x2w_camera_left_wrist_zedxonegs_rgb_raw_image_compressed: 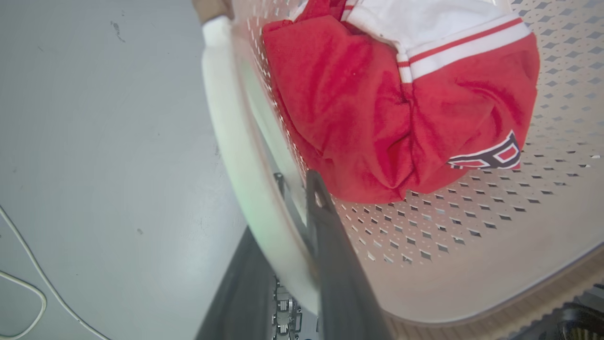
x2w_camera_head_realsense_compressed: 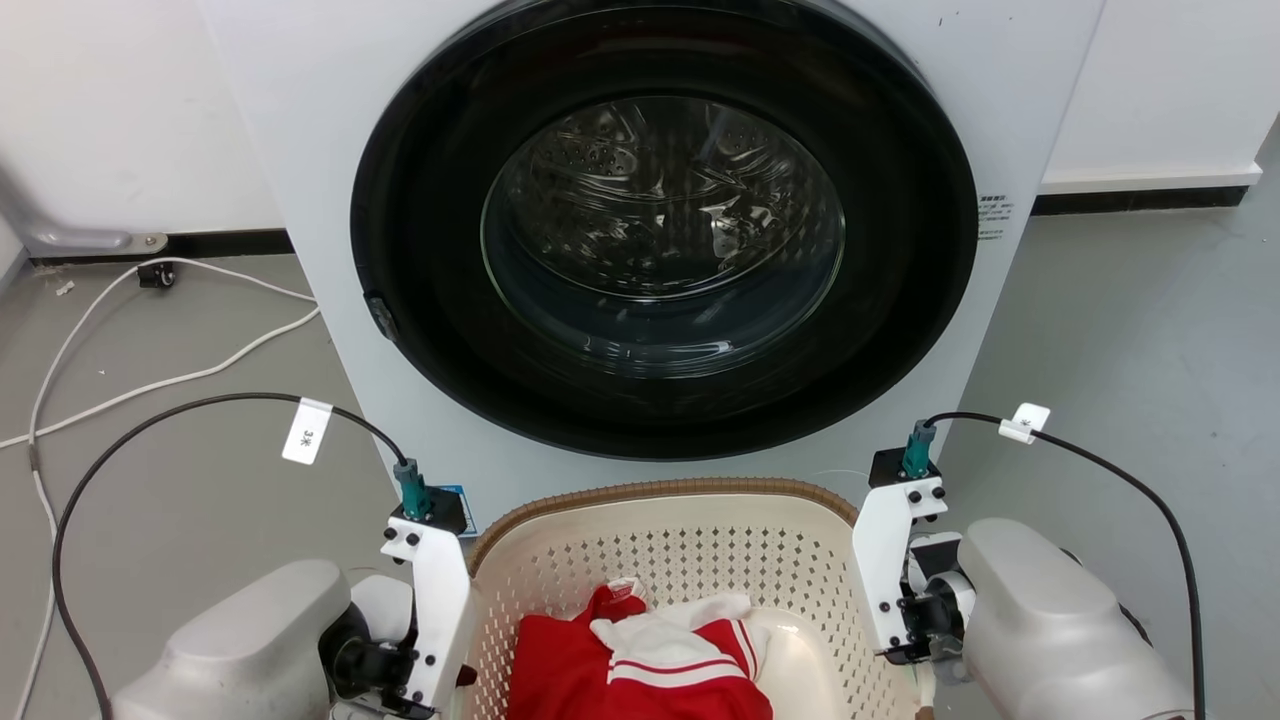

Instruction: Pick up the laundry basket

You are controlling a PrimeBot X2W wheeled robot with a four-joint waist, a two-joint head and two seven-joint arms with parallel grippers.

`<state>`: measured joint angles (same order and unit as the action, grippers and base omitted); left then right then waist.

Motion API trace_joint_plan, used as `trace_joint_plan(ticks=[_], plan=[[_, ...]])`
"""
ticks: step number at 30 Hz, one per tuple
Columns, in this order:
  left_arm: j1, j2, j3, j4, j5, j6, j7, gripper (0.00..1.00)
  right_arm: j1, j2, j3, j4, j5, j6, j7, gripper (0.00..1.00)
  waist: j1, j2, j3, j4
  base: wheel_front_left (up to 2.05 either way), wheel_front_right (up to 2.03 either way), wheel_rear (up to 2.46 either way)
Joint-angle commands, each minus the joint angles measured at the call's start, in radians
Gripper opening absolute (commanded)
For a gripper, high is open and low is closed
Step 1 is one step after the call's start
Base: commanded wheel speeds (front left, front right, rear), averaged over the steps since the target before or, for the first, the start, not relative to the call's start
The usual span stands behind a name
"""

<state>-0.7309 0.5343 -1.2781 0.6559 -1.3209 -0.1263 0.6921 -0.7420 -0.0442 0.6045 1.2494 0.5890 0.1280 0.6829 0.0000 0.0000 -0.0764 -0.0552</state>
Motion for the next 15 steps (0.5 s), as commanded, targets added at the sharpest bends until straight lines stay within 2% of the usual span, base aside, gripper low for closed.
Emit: trace_joint_plan(ticks=[1,15], plan=[[0.016,0.004,-0.004,0.004,0.005,-0.008,0.003,0.0,-0.016,-0.011,0.008,0.0,-0.003,0.005,-0.007,0.0,0.0,0.0,-0.002,-0.001,0.0,0.0,0.0],[0.01,0.001,-0.004,0.008,0.0,-0.008,0.0,0.0,-0.026,-0.011,0.023,0.007,0.017,0.005,-0.011,0.0,0.0,0.0,-0.005,-0.001,0.0,0.0,0.0]])
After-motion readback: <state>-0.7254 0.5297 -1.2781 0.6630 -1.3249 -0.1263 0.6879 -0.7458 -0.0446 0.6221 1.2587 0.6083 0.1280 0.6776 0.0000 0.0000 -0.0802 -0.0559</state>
